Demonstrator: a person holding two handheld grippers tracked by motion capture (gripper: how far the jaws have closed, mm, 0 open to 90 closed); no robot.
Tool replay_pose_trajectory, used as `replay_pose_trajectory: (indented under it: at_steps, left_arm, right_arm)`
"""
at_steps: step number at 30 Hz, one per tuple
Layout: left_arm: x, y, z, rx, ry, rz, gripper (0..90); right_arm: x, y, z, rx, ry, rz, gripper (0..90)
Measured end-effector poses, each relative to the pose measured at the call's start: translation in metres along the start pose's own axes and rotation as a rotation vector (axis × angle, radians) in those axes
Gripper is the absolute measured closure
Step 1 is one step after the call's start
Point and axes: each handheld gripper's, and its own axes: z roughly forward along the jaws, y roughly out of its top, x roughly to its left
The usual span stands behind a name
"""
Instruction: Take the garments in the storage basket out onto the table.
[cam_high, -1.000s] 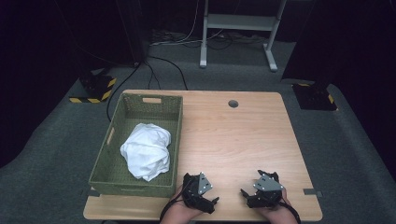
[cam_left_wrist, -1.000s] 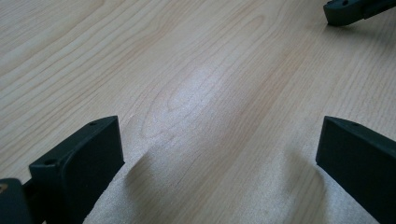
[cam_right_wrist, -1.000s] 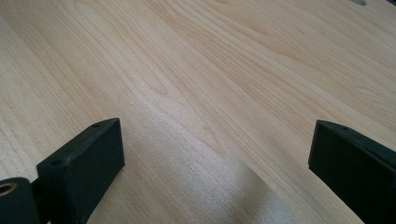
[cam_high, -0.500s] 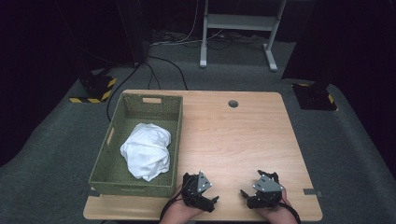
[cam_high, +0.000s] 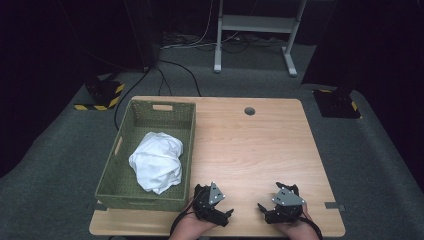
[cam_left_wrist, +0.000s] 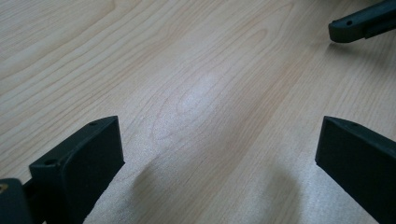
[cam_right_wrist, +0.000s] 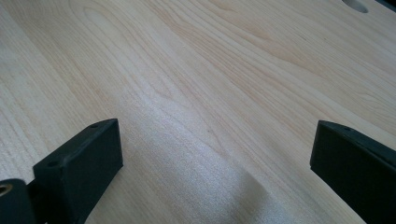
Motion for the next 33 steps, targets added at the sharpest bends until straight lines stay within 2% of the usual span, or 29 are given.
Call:
replay_pose_trajectory:
  at_steps: [4, 9, 11, 24, 33]
  left_arm:
    - [-0.003, 0.005, -0.005, -0.016, 0.007, 0.005, 1.0]
    - [-0.005, 0.01, -0.009, -0.028, 0.012, -0.017, 0.9]
    - [-0.006, 0.011, -0.01, -0.03, 0.014, -0.014, 1.0]
    - [-0.008, 0.018, -0.024, -0.076, -0.005, -0.026, 1.4]
    - [-0.011, 0.028, -0.042, -0.114, -0.015, -0.017, 1.5]
  right_arm:
    - [-0.001, 0.0, 0.0, -0.004, 0.006, 0.004, 1.9]
    - [-0.002, 0.0, -0.001, -0.011, 0.014, 0.009, 1.8]
    - [-0.001, -0.001, -0.001, -0.012, 0.015, 0.008, 1.8]
    - [0.0, 0.0, 0.0, -0.003, 0.024, -0.006, 1.8]
    - [-0.001, 0.0, 0.001, 0.004, 0.027, -0.001, 1.8]
